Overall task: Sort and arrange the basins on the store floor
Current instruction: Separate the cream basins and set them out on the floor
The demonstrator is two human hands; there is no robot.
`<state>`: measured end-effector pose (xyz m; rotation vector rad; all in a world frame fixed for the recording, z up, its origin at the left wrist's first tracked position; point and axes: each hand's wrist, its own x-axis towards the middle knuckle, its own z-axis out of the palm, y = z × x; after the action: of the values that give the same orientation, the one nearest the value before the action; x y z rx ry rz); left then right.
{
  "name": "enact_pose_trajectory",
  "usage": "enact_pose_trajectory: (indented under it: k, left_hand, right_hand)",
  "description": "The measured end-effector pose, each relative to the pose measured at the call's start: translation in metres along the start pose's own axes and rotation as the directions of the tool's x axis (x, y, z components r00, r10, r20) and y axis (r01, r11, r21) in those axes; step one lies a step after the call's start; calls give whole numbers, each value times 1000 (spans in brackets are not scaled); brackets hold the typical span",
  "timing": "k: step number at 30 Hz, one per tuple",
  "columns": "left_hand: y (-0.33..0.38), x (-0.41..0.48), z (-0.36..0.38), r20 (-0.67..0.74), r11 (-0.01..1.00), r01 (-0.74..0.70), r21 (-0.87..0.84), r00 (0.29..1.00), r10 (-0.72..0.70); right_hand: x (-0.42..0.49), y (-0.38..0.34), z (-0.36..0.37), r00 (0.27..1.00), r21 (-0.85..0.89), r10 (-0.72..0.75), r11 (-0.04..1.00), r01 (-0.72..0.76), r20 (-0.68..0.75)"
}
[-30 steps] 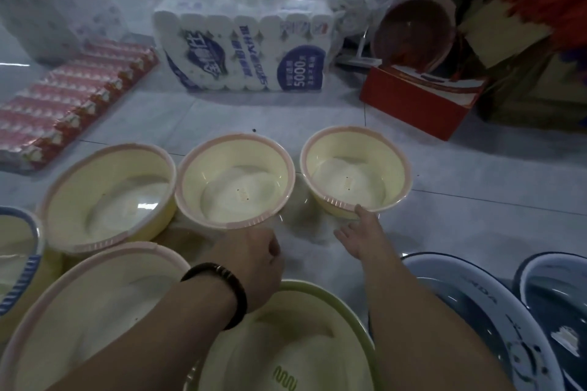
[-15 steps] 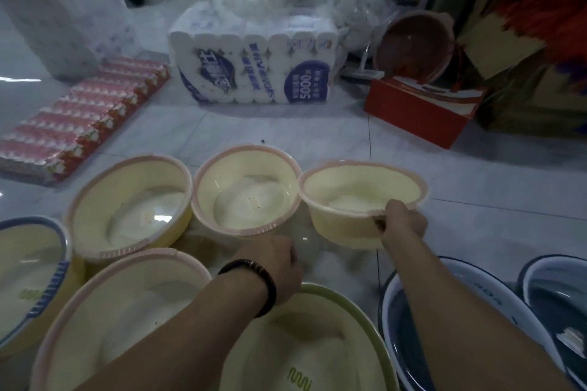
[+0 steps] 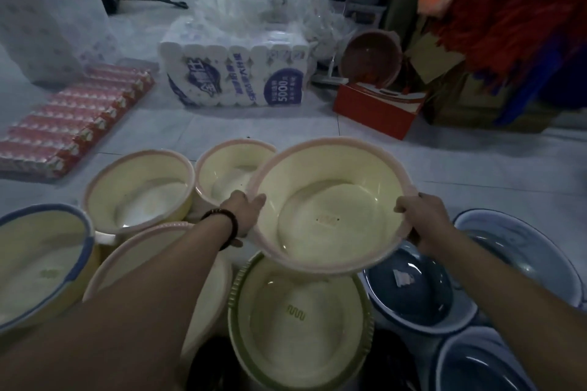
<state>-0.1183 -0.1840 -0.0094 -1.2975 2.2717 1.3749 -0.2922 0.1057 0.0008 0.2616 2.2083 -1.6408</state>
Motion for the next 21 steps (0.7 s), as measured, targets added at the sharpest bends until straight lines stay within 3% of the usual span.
enact_pose_trajectory:
  k: [3, 9, 13, 16, 18, 21]
  left_hand:
    - [-11, -8, -3, -30, 996, 22, -88, 999, -25]
    - [-46, -11, 26, -48, 971, 97, 217, 995, -89]
    - [-81, -10, 48, -75, 956, 206, 207, 978, -195]
    - [-122, 1, 73, -114, 899, 217, 380, 976, -187]
    - [-132, -6, 84, -169, 868, 219, 446, 973, -159]
    - [-141, -8, 92, -208, 876, 256, 409, 961, -184]
  right_hand:
    - [-26, 40, -8, 995, -74, 74, 995, -68, 73]
    - [-42, 136, -18, 987, -141, 155, 979, -148, 47]
    - [-48, 171, -12, 990, -328, 134, 938, -116, 33]
    - [-45, 188, -3, 996, -439, 83, 897, -56, 42]
    - [-45, 199, 3, 995, -472, 88, 879, -61, 36]
    - [-43, 210, 7, 989, -464, 127, 882, -79, 73]
